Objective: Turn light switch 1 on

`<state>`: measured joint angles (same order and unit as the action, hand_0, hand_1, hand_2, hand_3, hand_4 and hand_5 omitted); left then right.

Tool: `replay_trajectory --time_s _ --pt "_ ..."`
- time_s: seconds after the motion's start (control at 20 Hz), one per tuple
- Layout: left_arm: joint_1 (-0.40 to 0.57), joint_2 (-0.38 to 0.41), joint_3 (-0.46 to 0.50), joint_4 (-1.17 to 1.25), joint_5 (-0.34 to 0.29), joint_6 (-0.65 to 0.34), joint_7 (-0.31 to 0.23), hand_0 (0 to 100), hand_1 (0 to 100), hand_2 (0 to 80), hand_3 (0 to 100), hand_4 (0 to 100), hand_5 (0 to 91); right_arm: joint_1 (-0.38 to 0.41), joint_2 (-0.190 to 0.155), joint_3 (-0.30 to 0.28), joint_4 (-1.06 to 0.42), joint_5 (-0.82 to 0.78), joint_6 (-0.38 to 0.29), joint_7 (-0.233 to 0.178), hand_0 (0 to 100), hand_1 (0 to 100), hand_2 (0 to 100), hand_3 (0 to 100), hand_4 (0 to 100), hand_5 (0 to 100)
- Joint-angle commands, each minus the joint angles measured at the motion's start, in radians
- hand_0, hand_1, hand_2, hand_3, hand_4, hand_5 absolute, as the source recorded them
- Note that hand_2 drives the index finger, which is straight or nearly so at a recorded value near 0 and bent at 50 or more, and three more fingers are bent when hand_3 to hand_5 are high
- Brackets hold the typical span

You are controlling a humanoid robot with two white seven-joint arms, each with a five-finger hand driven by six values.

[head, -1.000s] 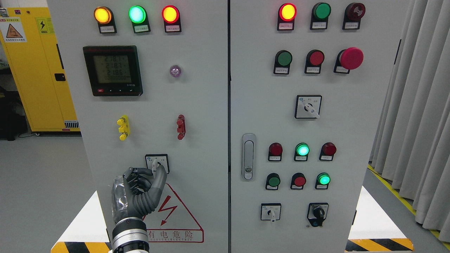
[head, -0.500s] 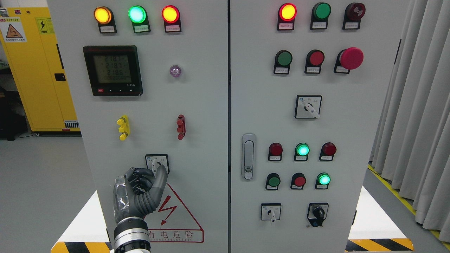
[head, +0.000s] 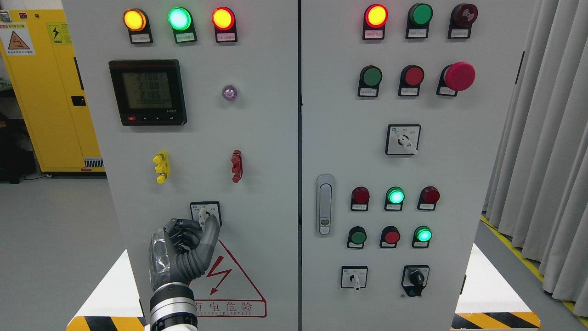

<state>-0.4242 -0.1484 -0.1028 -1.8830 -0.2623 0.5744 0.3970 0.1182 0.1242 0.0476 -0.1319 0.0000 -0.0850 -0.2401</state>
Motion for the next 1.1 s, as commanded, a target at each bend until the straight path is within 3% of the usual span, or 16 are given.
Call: replay_trajectory --time_s 0.0,1.05 --pt "-0.002 -0.002 0.000 0.004 -0.006 -0.001 -0.003 28 65 63.0 92 90 83.8 0.000 0.000 0.000 0.000 -0.029 0.001 0.001 0 50 4 0 0 0" --pt "-0.002 -0.002 0.000 0.007 -0.008 -0.001 -0.003 25 63 64.2 93 90 84.1 0.000 0.000 0.000 0.000 -0.029 0.001 -0.001 0 50 4 0 0 0"
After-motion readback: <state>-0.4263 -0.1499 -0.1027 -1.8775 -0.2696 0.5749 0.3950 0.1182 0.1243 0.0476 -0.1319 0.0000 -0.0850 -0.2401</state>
